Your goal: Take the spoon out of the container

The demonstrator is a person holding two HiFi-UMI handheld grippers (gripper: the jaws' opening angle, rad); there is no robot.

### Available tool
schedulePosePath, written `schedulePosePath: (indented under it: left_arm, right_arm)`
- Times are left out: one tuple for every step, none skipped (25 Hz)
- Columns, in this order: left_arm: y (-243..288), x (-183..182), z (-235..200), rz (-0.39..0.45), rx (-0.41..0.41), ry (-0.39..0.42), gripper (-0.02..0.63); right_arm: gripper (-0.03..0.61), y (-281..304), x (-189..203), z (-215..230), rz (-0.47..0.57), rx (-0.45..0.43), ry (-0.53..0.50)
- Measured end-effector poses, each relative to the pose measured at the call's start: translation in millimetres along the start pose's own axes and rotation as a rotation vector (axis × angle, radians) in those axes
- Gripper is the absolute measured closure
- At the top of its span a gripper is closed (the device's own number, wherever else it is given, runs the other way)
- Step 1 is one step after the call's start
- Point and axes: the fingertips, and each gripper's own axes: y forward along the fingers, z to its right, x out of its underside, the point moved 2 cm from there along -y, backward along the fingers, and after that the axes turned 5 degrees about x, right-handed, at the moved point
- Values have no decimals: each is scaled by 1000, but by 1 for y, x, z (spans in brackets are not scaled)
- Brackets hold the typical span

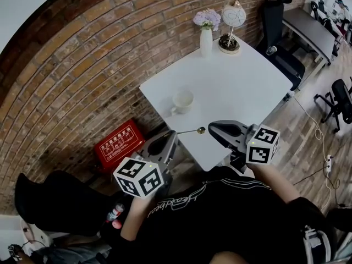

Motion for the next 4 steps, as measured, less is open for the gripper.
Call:
schedulePosePath:
  left_arm:
    - [1, 0, -1, -1, -5, 6, 606]
    - [2, -1, -1, -3, -11, 14, 606]
    - [3, -1, -2, -4, -17, 25, 606]
    - [5, -2, -2, -6, -24, 37, 606]
  right_arm:
    - [581, -1, 1, 2, -2, 2, 1]
    - [581, -2, 2, 4, -4, 4, 2]
    - [581, -3, 1, 6, -4, 6, 2]
    - [581, -3, 1, 8, -5, 9, 2]
